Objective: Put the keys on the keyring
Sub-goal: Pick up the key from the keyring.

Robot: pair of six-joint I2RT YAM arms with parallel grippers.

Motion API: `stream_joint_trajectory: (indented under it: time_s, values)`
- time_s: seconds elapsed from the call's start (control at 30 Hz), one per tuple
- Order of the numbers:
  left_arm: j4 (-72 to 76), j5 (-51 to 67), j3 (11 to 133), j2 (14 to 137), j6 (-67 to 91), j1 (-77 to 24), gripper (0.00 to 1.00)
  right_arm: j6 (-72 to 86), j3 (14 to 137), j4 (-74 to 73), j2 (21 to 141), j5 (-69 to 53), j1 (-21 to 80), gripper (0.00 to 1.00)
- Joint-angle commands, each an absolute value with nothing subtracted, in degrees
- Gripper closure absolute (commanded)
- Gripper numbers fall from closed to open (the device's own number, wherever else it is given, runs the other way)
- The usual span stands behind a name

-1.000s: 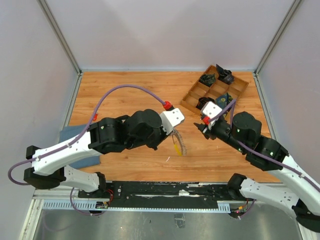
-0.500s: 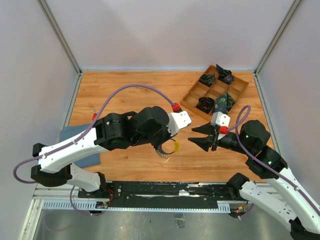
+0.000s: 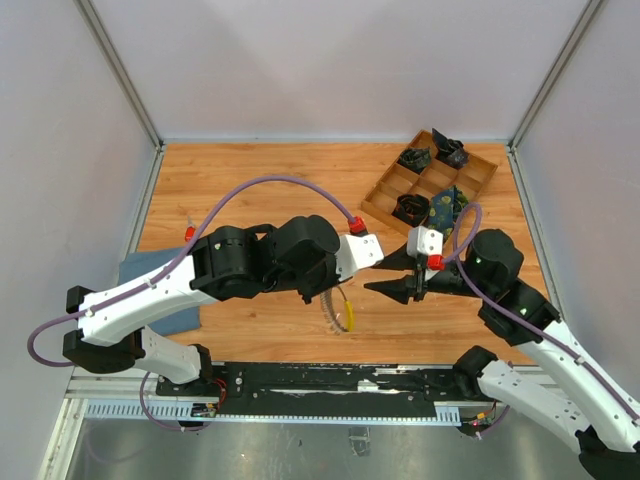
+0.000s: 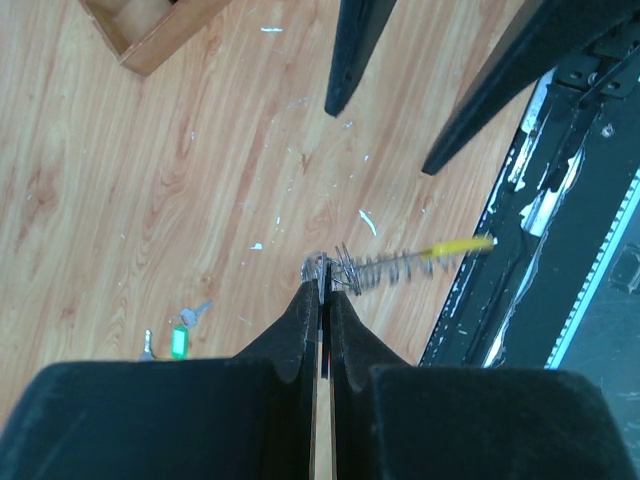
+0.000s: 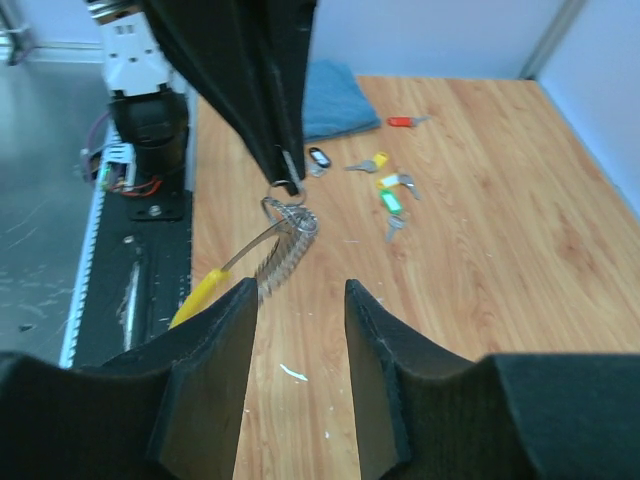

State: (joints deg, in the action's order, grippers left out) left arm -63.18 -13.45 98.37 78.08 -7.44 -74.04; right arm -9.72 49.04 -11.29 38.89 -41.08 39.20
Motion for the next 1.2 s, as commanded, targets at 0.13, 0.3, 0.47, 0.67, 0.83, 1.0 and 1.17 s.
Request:
stream_joint_trajectory:
  time_s: [0.13, 0.3, 0.47, 0.67, 0.83, 1.0, 1.17]
  values:
    - [-64.95, -12.51, 100.41, 77.96, -11.76, -76.04, 0.99, -11.52, 52.15, -10.39, 43.36, -54.06, 38.67, 0.59]
    - [-65.04, -12.79, 100.3, 77.84, -12.65, -77.4, 0.99, -7.69, 50.22, -4.32, 44.67, -53.57, 38.65, 0.6]
    - [-65.08, -13.35, 100.46, 77.78, -12.97, -77.99, 0.99, -6.52, 49.06, -1.65, 45.62, -55.18, 38.67, 0.61]
    - [-65.14, -13.57, 100.79, 77.61, -13.2, -78.57, 1.0, -5.26, 47.37, 0.56, 46.94, -58.14, 38.67, 0.61]
    - [-65.06, -13.97, 100.93, 77.61, -13.32, -78.88, 1.0, 0.68, 44.62, 9.98, 48.33, -60.84, 38.61, 0.61]
    - [-65.15, -14.23, 101.02, 77.67, -13.36, -79.07, 0.99, 4.55, 42.26, 16.42, 49.33, -61.35, 38.7, 0.62]
    - [-65.17, -14.67, 101.17, 77.7, -13.38, -79.19, 1.0, 5.09, 41.8, 17.02, 49.74, -62.15, 38.76, 0.69]
